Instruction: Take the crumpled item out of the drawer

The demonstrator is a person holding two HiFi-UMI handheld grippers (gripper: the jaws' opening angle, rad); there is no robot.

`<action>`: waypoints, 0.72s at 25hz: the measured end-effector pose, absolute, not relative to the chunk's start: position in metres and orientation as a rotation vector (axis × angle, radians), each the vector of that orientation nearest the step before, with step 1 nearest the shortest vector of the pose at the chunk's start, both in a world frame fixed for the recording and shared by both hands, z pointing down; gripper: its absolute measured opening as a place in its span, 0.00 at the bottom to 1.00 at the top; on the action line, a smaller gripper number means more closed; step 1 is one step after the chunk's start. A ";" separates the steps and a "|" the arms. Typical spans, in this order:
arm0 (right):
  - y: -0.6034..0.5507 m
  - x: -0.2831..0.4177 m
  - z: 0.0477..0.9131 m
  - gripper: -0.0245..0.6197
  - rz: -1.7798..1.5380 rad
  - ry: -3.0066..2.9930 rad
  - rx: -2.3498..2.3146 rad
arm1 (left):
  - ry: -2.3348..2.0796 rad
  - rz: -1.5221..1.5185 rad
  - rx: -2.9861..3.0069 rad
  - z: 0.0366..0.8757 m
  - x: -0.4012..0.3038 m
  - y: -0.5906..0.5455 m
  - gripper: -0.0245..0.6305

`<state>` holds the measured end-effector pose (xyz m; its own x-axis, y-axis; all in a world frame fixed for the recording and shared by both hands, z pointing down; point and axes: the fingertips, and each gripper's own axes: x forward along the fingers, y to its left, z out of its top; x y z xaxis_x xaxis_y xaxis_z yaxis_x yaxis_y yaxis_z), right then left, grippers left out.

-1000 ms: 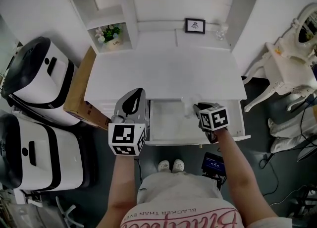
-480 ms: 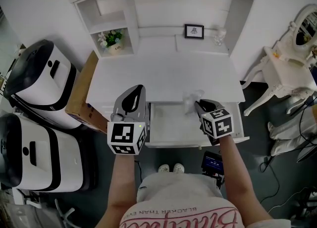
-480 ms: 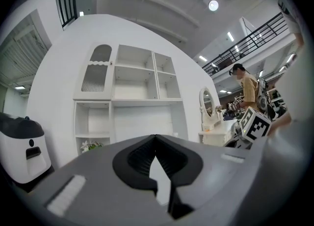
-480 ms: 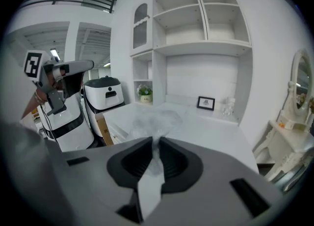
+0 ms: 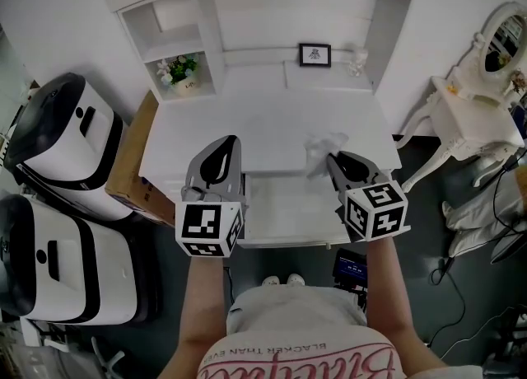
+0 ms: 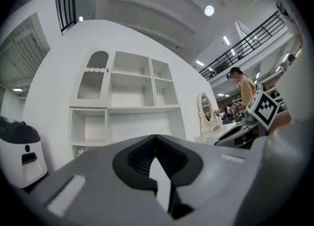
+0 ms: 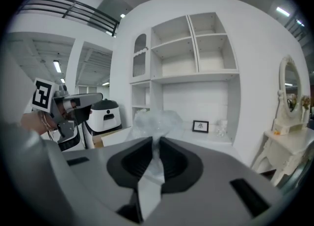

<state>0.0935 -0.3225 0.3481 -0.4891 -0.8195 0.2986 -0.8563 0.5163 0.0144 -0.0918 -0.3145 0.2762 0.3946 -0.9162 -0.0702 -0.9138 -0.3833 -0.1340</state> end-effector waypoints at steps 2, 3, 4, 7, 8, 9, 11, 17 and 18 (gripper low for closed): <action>-0.318 0.097 0.338 0.12 0.171 -2.507 1.430 | 1.640 -0.011 -2.487 0.272 -0.089 -0.313 0.05; -0.316 0.098 0.334 0.12 0.155 -2.511 1.439 | 1.636 -0.006 -2.483 0.269 -0.088 -0.312 0.05; -0.315 0.100 0.329 0.12 0.135 -2.512 1.449 | 1.631 -0.002 -2.479 0.267 -0.087 -0.312 0.05; -0.312 0.103 0.309 0.12 0.047 -2.508 1.489 | 1.621 0.012 -2.469 0.261 -0.085 -0.311 0.05; -0.311 0.105 0.301 0.12 0.008 -2.505 1.505 | 1.617 0.018 -2.464 0.258 -0.084 -0.311 0.05; -0.309 0.106 0.293 0.12 -0.033 -2.503 1.524 | 1.614 0.026 -2.460 0.255 -0.083 -0.310 0.05; -0.307 0.108 0.276 0.12 -0.110 -2.499 1.563 | 1.611 0.043 -2.447 0.248 -0.083 -0.309 0.05; -0.300 0.110 0.236 0.11 -0.292 -2.501 1.642 | 1.588 0.089 -2.395 0.222 -0.084 -0.307 0.05; -0.299 0.109 0.231 0.11 -0.304 -2.508 1.647 | 1.585 0.095 -2.385 0.218 -0.084 -0.307 0.05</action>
